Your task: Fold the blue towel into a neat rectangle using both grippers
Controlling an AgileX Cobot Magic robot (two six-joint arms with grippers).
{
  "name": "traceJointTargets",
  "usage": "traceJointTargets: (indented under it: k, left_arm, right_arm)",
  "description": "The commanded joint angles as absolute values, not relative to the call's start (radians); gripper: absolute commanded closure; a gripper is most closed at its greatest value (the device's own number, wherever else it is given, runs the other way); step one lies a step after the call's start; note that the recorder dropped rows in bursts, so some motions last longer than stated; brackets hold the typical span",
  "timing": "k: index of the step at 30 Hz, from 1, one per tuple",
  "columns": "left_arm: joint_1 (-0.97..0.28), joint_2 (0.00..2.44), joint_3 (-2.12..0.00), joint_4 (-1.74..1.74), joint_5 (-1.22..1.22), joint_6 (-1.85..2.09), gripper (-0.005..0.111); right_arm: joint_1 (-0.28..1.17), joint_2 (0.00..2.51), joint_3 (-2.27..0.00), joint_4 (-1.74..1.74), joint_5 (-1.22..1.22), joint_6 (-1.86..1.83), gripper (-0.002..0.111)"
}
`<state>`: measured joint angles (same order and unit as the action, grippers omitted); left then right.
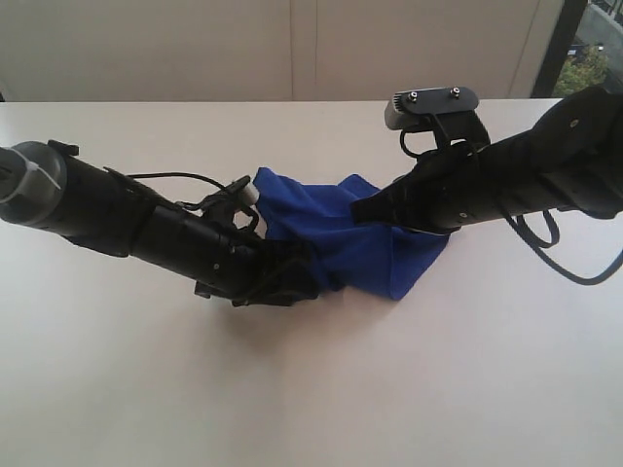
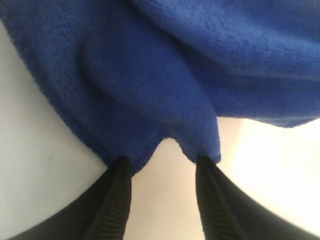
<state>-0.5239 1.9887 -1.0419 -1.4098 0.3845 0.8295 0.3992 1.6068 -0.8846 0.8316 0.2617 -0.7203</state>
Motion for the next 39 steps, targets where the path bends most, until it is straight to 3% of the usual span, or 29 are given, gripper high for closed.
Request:
traceJointTargets:
  k: [1,7,20,32,36,37,39]
  left_arm:
    - [-0.532,2.032,-1.033,-1.410,0.366,0.864,0.058]
    - [-0.532,2.064,-1.038,-1.429,0.363,0.864,0.062]
    - [-0.532,2.064,-1.038,-1.365,0.176,0.872,0.106]
    - [-0.489,2.058,-1.038,-1.292,0.063,0.868,0.107]
    - [-0.489,2.047,-1.038,-1.292,0.137,0.868,0.107]
    - [-0.489,2.037,-1.038,-1.292,0.175,0.868,0.105]
    - [-0.489,2.020,-1.038,-1.280,0.237,0.872,0.090]
  right_arm:
    - [0.397,1.599,-0.883,0.833,0.256,-0.722,0.108]
    - [0.397,1.599,-0.883,0.833,0.256,-0.722,0.108]
    - [0.397,1.599,-0.883,0.833,0.256,-0.722,0.108]
    - [0.397,1.599,-0.883,0.833,0.256,-0.722,0.108]
    - [0.397,1.599,-0.883,0.833,0.256,-0.722,0.108]
    - [0.397,1.599,-0.883,0.833,0.256,-0.722,0.108]
    - [0.397,1.599,-0.883,0.833,0.256,-0.722,0.108]
